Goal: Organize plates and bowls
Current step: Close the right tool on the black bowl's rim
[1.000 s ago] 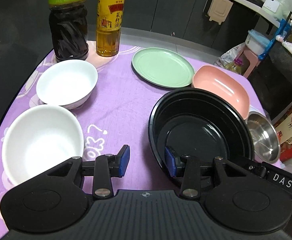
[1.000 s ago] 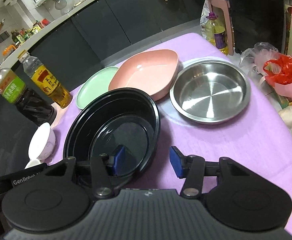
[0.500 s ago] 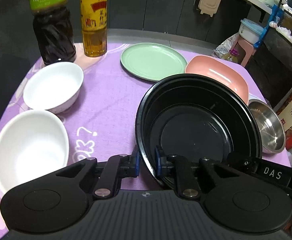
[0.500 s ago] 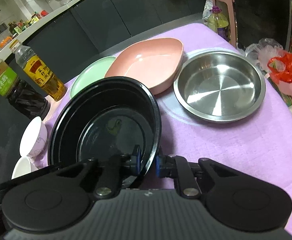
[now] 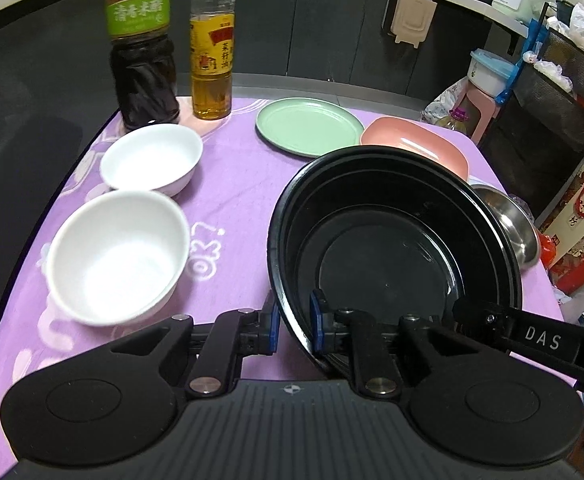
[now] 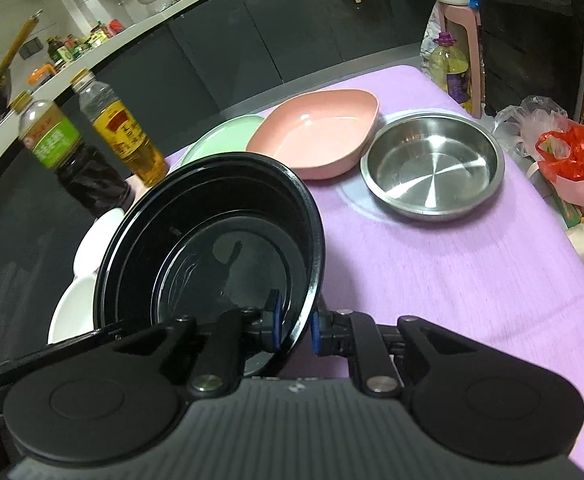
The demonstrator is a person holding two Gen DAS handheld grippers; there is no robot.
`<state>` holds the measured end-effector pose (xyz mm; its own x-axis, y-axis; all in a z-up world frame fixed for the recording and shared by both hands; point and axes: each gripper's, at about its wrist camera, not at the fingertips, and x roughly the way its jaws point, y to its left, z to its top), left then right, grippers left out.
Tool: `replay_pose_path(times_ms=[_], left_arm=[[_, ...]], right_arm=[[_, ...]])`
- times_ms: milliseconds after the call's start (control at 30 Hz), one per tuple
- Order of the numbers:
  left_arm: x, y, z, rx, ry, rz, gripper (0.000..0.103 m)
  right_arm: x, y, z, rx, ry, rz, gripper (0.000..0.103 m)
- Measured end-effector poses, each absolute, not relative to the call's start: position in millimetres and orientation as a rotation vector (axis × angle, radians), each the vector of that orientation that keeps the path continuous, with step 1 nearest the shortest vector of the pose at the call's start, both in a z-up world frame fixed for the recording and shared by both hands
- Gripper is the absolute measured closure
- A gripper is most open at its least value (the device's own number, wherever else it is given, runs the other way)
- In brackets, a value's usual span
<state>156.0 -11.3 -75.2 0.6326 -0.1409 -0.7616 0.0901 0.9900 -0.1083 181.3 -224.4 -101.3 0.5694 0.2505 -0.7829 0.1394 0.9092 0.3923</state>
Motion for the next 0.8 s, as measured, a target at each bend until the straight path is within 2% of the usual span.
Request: replay_pose_path(times_ms=[800], left_arm=[[73.2,21.8,-86.5,-0.073,0.913,-0.106,0.087]], right_arm=[[112.0,-190.3,-94.7,0.346,1.011,0.136,0.084]])
